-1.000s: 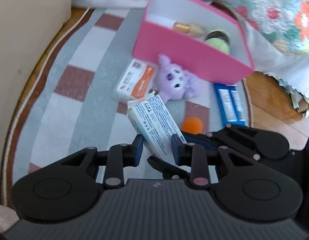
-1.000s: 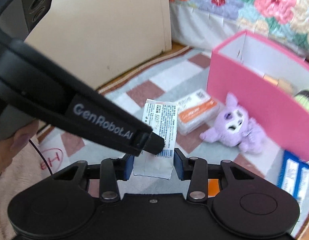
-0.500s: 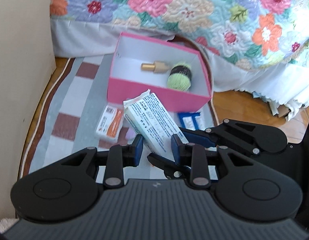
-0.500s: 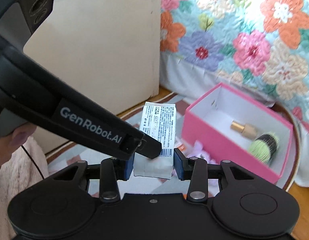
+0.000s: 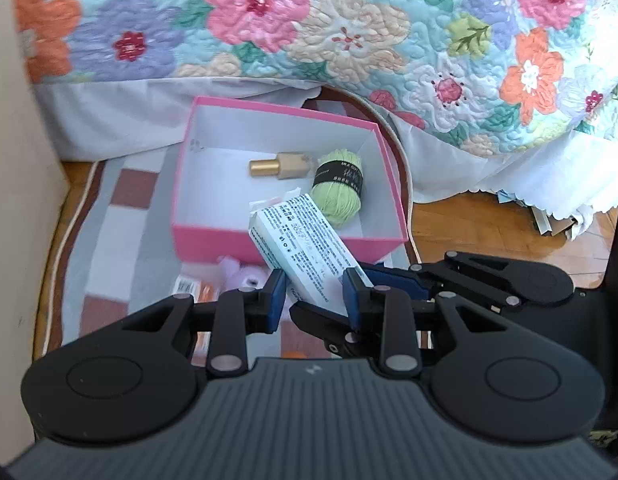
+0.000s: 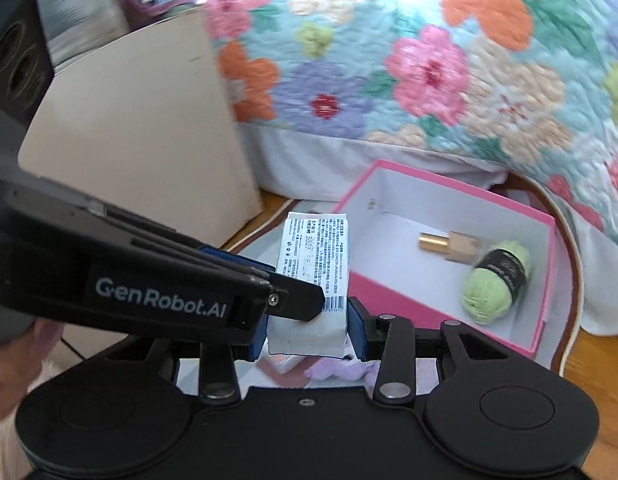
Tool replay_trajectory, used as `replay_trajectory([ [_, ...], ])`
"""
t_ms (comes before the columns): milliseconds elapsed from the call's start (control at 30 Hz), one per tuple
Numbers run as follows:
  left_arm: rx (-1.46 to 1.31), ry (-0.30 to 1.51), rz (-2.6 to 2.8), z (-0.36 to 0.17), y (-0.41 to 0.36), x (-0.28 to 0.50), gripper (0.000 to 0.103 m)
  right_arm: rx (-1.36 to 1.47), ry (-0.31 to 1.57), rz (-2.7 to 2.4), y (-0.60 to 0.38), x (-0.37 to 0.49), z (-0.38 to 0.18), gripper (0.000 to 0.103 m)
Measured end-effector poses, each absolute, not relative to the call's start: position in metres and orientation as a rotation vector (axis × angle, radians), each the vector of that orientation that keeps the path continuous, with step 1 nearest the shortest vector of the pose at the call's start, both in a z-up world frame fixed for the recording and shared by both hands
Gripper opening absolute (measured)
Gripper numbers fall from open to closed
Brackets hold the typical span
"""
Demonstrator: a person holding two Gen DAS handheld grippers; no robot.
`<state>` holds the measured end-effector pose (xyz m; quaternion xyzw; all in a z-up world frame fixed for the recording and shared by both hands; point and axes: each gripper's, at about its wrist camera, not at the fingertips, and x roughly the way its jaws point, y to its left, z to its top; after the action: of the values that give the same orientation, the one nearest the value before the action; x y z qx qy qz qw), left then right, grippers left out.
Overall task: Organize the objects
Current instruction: 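Carry the white packet in the right gripper into the pink box, then open the right gripper to drop the packet and withdraw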
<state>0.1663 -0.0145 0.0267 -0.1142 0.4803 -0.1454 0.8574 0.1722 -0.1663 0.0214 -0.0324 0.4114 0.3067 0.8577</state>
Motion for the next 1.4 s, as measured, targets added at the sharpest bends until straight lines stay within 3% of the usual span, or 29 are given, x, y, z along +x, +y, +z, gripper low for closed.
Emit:
replay_trajectory([
  [600, -0.374, 1.178, -0.324, -0.093, -0.038, 0.336, 0.029, 0.259, 1.076, 0.401, -0.186, 0.321, -0.089, 0.046],
  [1000, -0.506, 1.261, -0.325, -0.156, -0.045, 0.376, 0.029, 0.342, 1.180, 0.256, -0.194, 0.353, -0.139, 0.045],
  [1200, -0.526, 1.244, -0.359, -0.167, -0.062, 0.384, 0.024, 0.197, 1.128, 0.176, -0.196, 0.355, -0.138, 0.045],
  [1300, -0.479, 1.247, -0.337, -0.170, -0.071, 0.386, 0.017, 0.184, 1.153, 0.170, -0.198, 0.360, -0.142, 0.046],
  [1400, -0.479, 1.261, -0.327, -0.176, -0.075, 0.387, 0.016, 0.197, 1.176, 0.185, -0.204, 0.357, -0.139, 0.053],
])
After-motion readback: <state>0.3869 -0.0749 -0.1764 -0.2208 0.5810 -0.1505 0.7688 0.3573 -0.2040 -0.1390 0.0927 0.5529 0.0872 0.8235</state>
